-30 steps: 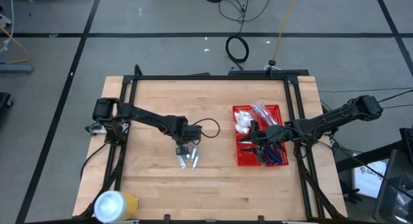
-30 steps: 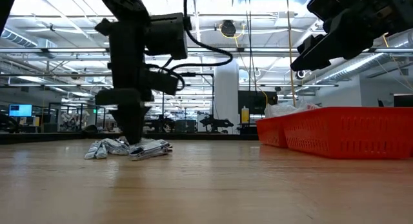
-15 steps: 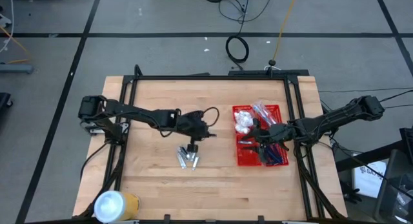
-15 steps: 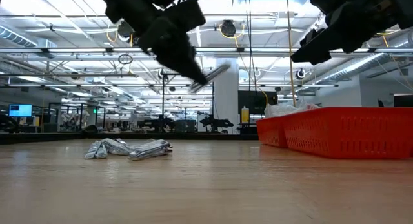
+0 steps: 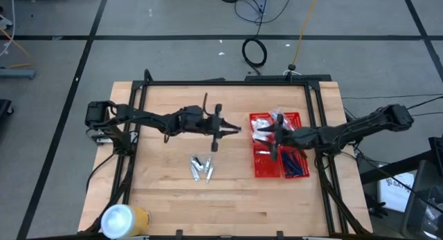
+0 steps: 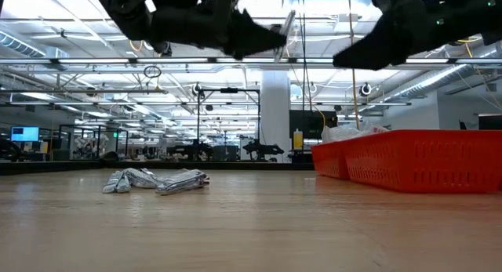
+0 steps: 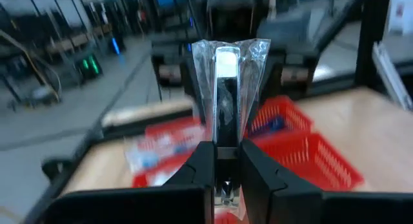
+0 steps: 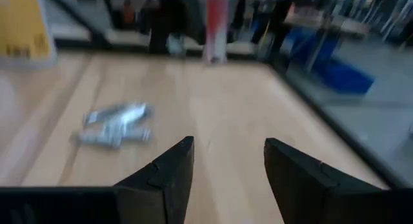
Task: Pick & Place Travel size toiletries
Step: Put the nail cutter into the bottom left red bin
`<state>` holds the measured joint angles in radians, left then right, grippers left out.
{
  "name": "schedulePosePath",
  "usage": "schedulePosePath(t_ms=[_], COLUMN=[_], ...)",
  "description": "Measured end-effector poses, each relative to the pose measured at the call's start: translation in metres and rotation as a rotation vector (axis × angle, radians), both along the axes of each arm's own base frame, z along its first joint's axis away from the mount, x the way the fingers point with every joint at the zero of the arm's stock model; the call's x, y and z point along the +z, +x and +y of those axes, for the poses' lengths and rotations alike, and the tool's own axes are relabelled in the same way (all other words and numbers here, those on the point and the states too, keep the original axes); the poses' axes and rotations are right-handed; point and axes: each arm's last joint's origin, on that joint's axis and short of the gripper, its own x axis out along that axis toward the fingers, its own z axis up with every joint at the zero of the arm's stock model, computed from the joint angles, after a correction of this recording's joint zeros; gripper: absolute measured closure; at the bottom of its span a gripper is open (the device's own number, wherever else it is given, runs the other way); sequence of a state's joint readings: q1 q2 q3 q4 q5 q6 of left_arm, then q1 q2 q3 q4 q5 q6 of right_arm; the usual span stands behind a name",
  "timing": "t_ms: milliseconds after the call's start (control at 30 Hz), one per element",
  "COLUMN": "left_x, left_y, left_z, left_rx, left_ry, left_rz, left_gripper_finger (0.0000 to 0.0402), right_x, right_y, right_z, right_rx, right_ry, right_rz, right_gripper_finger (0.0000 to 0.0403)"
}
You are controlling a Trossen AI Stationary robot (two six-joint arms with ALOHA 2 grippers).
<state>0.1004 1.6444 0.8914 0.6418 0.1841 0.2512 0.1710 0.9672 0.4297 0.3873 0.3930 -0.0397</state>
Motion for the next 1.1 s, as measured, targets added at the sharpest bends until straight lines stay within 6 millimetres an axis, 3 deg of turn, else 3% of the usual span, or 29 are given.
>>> schedulePosePath(t_ms=[133, 333, 700, 1100], left_x=[-0.003, -0.015, -0.018, -0.021], left_y=[0.007, 0.027, 0.064, 0.065], left_z=[-0.004, -0.002, -0.001, 0.0], left_rx=[-0.014, -0.015, -0.087, -0.085], left_ry=[0.009, -0.014, -0.028, -0.032], left_rz=[-0.078, -0.059, -0.064, -0.02], left_gripper_finger=[0.0374, 0.0374, 0.0374, 0.037], right_x=[-0.002, -0.006, -0.011, -0.012], right_y=[-0.006, -0.018, -0.013, 0.003], right_z=[-0.006, -0.008, -0.005, -0.005], right_rx=[-0.016, 0.033, 0.111, 0.118], right_ry=[-0.037, -0.025, -0.011, -0.014], right_rz=[-0.188, -0.372, -0.382, -0.386], right_gripper_finger=[0.0227, 0.0227, 0.0227, 0.0227])
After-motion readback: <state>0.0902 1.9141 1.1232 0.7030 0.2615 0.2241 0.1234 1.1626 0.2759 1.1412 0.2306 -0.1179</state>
